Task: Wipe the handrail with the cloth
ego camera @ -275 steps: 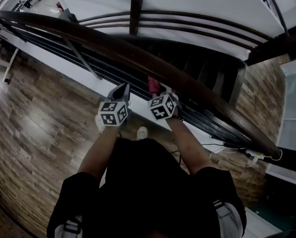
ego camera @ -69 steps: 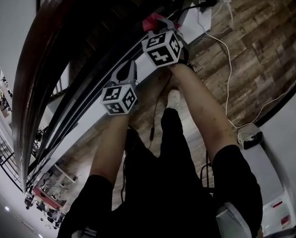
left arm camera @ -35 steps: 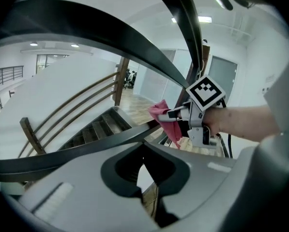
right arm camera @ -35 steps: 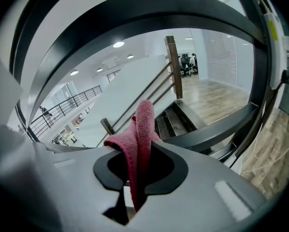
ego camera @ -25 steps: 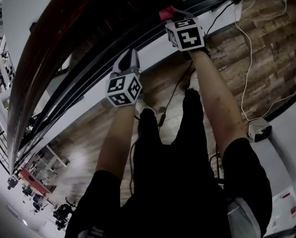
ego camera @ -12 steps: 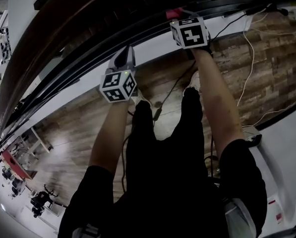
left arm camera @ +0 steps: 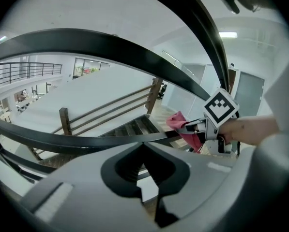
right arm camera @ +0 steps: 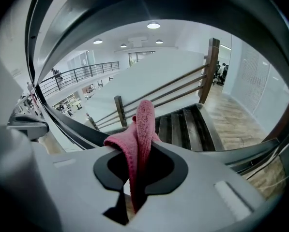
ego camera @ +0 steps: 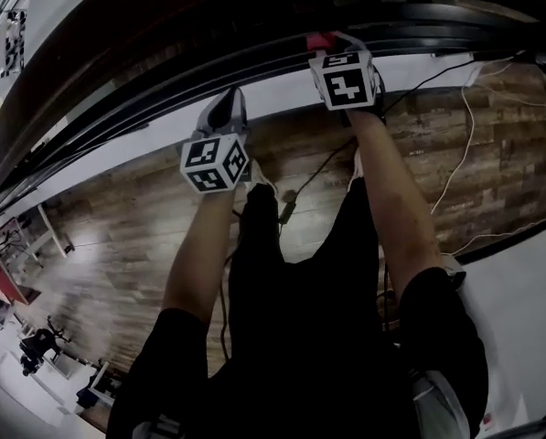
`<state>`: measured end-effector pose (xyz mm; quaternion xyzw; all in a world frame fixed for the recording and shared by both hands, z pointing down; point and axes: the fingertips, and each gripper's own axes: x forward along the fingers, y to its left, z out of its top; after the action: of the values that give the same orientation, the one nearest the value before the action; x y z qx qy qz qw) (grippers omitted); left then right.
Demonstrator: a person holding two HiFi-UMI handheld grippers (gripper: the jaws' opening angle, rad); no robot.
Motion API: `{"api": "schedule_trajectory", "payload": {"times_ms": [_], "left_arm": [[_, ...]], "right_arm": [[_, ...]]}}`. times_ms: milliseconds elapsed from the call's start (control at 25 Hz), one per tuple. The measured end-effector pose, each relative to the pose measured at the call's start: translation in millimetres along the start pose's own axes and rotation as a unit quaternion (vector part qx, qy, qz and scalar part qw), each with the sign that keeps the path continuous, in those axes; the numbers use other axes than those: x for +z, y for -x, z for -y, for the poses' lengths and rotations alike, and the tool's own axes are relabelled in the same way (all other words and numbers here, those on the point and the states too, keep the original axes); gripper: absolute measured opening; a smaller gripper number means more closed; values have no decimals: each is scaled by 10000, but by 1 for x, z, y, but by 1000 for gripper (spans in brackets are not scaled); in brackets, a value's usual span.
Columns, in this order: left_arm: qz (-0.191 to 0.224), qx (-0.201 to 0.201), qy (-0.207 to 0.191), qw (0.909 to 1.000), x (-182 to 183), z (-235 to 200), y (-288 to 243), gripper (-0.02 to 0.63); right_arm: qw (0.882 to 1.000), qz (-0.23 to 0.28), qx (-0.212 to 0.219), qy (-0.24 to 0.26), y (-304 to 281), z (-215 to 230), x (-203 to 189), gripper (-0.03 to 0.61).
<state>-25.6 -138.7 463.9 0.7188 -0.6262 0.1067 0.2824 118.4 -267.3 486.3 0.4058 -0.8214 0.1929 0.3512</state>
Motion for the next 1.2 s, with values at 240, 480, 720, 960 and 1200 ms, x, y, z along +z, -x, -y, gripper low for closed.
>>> {"api": "schedule_trajectory", "payload": {"times_ms": [240,480,720,960,1200], "left_arm": [[84,312,209,9993,-12,-19,18,-2],[339,652,490,9961,-7,-40,43,-2],[462,890,641,9929,-13,-56,54,-2],[686,1169,964,9861,-19,-74,65,-2],[833,1282,1289,9798,-18,-90,68,-2]], "right_arm": [[9996,56,271,91,-6,-22,6,43],[9981,22,520,342,-8,-55,14,43],[9947,-98,643,794,-18,-78,17,43],[9912,-244,707,1088,-24,-100,15,43],[9875,-203,843,1317,-36,-126,24,43]]}}
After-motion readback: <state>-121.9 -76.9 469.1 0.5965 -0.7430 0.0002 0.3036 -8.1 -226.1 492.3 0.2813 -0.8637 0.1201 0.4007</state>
